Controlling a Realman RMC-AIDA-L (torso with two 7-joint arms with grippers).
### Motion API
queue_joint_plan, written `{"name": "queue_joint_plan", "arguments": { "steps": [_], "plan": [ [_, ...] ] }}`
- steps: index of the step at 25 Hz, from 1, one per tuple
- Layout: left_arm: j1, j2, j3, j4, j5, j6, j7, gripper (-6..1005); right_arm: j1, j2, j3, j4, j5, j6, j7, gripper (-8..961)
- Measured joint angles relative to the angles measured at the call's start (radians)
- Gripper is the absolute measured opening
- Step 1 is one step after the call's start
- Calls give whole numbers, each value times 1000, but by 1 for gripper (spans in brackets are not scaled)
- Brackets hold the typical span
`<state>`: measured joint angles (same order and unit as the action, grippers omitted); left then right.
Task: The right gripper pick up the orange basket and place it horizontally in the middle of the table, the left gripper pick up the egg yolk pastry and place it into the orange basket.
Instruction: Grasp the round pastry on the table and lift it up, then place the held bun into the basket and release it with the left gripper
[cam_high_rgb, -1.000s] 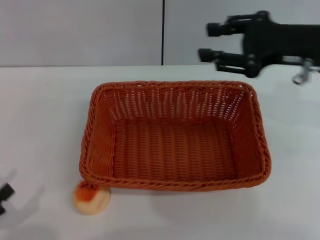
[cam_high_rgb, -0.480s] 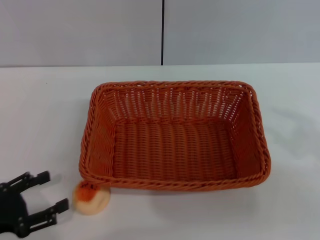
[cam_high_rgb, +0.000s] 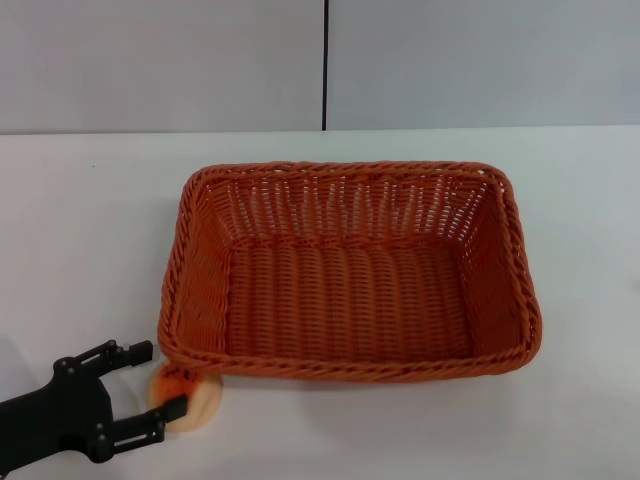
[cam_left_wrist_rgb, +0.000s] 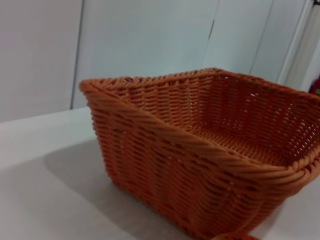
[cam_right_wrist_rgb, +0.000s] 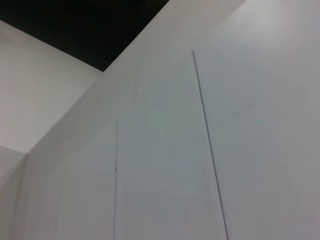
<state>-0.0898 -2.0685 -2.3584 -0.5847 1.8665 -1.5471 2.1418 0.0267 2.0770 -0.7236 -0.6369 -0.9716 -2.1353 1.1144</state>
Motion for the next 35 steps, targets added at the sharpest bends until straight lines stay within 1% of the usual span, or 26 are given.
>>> {"name": "queue_joint_plan", "arguments": {
  "steps": [3,8,10,16,20,21,25,26,27,28,29,32,33,34,35],
  "plan": [
    [-1,5,5,1,3,2,-8,815,-2,0,3,1,0,-1,0,517],
    [6,6,8,2,12,2,-10,814,1,0,5,8,1,-2,1,516],
    [5,5,14,10,49,5,-7,814,2,-2,20,11,7,-4,6,516],
    [0,5,-1,27,64,-2,-5,683,4,-4,49,11,8,-5,22,517],
    [1,6,-56,26,52,-42,-3,596,9,-5,54,13,5,-5,24,517],
    [1,6,-56,26,52,-42,-3,544,9,-5,54,13,5,-5,24,517],
    [-2,7,-107,23,51,-63,-2,338,10,-5,55,15,2,2,25,517],
    [-2,7,-127,20,50,-68,-2,329,10,-5,55,15,2,2,25,517],
    [-2,7,-127,20,50,-68,-2,320,9,-5,55,15,2,2,25,517],
    [0,7,-151,17,49,-70,-2,310,8,-5,55,15,2,3,25,517],
    [3,9,-203,14,49,-69,-2,301,7,-5,55,16,2,3,25,517],
    [5,10,-292,5,49,-64,-1,268,5,-5,58,16,2,3,25,517],
    [5,10,-292,5,49,-64,-1,254,5,-5,58,16,2,3,25,517],
    [5,9,-332,-3,48,-62,-1,239,5,-5,58,16,1,3,25,517],
    [2,7,-444,-16,46,-67,0,231,6,-5,58,16,1,3,25,517]
  ]
}}
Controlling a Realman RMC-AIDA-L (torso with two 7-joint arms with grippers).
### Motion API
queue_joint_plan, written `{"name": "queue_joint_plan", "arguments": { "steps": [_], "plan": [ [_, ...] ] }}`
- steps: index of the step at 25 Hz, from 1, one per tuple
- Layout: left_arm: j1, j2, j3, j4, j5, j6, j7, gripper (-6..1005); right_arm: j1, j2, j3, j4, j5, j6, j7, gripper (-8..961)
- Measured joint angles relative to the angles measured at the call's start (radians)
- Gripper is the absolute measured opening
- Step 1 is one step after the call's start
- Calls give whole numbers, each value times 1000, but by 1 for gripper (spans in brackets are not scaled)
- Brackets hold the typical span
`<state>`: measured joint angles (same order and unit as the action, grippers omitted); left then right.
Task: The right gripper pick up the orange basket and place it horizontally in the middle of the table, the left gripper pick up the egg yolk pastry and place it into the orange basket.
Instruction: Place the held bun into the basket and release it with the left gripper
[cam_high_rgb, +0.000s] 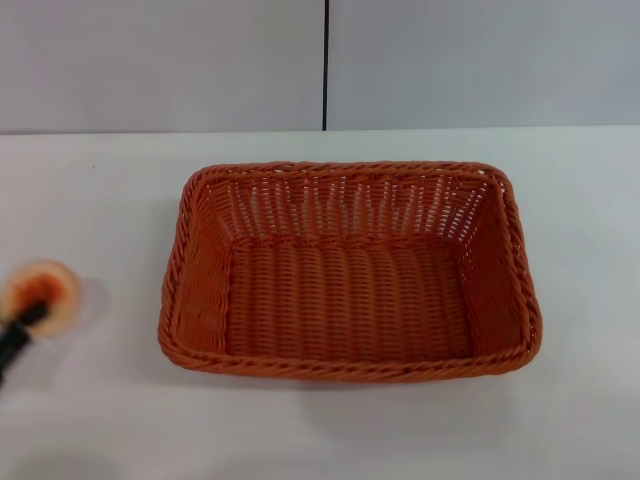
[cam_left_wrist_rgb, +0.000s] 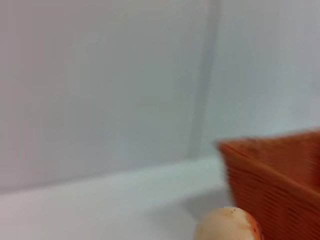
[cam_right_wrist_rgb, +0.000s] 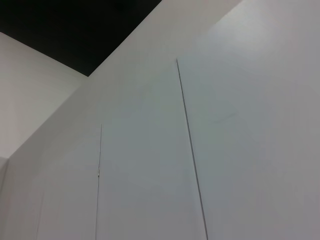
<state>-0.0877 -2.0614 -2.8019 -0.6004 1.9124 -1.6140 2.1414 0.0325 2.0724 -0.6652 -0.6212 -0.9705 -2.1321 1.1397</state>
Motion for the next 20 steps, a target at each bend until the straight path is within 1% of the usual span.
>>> {"name": "queue_joint_plan", "arguments": {
  "steps": [2,3,4,5,7,8,11,13,15,16,17,20],
  "plan": [
    [-4,0,-50,1,-9,-21,0,214,1,0,0,0,0,0,0,517],
    [-4,0,-50,1,-9,-21,0,206,1,0,0,0,0,0,0,517],
    [-9,2,-74,4,-27,-67,0,198,2,0,0,0,0,0,0,517],
    [-17,2,-72,4,-46,-122,0,194,4,0,-2,0,-1,0,1,517],
    [-24,1,-71,5,-57,-158,0,186,9,0,-6,0,-1,1,4,517],
    [-38,-2,-71,10,-68,-201,0,182,12,0,-8,0,-1,1,6,517],
    [-76,-5,-71,44,-85,-263,2,171,23,1,-12,2,-1,2,7,517],
    [-112,-6,-69,83,-92,-299,9,163,33,1,-12,15,-2,0,8,516],
    [-143,-6,-60,120,-92,-312,23,155,46,1,-13,38,-3,-4,8,516],
    [-172,-7,-43,155,-92,-315,43,146,46,1,-13,38,-3,-4,8,516],
    [-180,-7,-33,168,-91,-314,53,137,48,1,-13,41,-3,-4,8,516],
    [-233,-8,36,232,-92,-284,100,111,51,1,-13,43,-4,-5,8,516]
  ]
}}
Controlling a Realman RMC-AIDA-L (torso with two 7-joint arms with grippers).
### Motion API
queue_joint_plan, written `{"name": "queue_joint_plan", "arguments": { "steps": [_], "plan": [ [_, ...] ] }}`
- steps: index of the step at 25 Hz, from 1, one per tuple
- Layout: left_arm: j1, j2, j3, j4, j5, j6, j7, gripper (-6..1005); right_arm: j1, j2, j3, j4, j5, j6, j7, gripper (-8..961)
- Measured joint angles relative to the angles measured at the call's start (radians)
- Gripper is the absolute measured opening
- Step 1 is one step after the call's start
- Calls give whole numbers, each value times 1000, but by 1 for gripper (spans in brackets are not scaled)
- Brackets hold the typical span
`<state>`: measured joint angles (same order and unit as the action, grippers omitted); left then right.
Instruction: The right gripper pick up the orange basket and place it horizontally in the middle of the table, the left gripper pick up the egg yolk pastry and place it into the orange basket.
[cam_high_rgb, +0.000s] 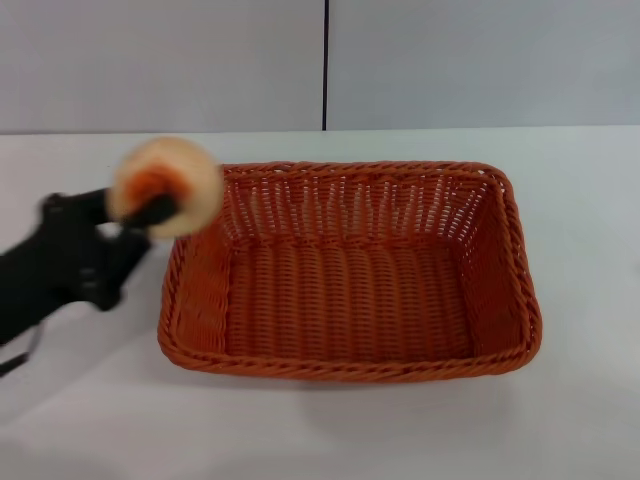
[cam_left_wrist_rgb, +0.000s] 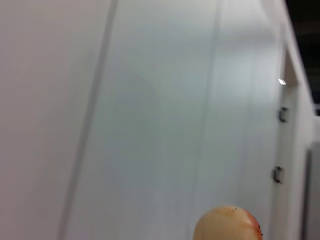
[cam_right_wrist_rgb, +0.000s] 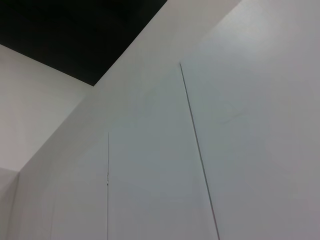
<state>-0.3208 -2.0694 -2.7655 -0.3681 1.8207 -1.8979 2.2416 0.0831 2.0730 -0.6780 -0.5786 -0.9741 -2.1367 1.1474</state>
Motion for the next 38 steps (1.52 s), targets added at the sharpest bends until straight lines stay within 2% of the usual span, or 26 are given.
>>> {"name": "queue_joint_plan", "arguments": {
  "steps": [6,12,14,16,22,27,31,35,38],
  "plan": [
    [-83,-2,125,73,0,94,15,79,2,1,0,4,0,-2,0,516],
    [-101,-3,147,104,1,164,16,198,-1,1,0,13,0,-2,-2,516],
    [-98,-2,148,107,1,171,17,411,1,0,0,23,0,-1,-5,516],
    [-91,0,150,106,1,170,16,455,6,-1,3,32,-4,2,-6,516],
    [-33,7,136,84,-28,140,11,588,30,-2,10,34,-10,5,-9,516],
    [79,8,101,17,-190,128,16,711,33,0,26,66,-6,24,-55,517],
    [152,9,29,-3,-294,128,17,824,47,0,114,137,-2,64,-111,517],
    [198,6,-38,8,-346,125,19,824,72,-1,220,198,-2,142,-166,517],
    [222,4,-73,30,-364,113,18,824,79,-1,248,207,-3,196,-209,517]
  ]
}}
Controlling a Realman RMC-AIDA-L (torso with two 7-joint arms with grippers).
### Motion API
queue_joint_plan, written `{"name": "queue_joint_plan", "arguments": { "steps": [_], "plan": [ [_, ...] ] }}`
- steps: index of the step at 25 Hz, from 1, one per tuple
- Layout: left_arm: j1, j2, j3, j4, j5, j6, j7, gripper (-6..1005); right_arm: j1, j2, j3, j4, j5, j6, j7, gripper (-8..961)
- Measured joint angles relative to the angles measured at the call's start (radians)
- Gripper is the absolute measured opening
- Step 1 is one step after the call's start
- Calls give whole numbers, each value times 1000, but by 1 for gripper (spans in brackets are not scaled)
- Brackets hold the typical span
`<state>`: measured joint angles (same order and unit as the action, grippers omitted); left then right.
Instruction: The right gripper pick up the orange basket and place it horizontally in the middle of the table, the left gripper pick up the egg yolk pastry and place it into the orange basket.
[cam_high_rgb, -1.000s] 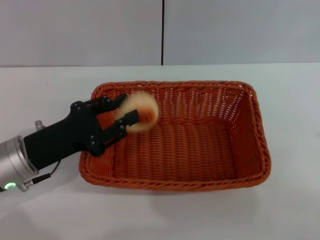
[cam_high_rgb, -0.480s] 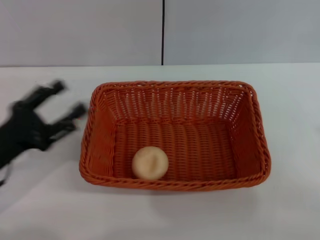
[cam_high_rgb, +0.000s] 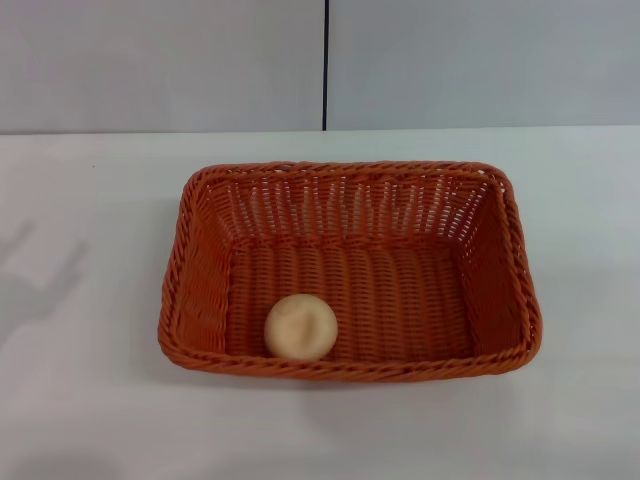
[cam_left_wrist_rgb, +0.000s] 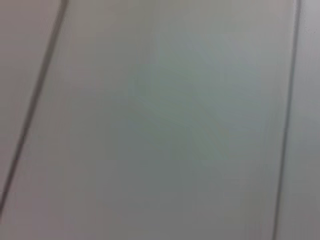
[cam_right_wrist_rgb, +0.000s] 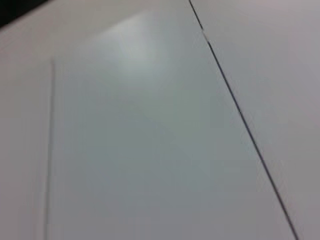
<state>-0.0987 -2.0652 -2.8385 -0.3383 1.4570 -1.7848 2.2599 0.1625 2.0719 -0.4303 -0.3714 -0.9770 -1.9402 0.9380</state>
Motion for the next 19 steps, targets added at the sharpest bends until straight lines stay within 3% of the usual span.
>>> {"name": "queue_joint_plan", "arguments": {
  "steps": [7,19],
  "plan": [
    [13,-1,-22,46,-9,31,13,824,14,2,-4,57,-20,67,-192,517],
    [-25,4,-22,52,-12,33,64,824,25,5,5,165,-10,51,-195,517]
  ]
}}
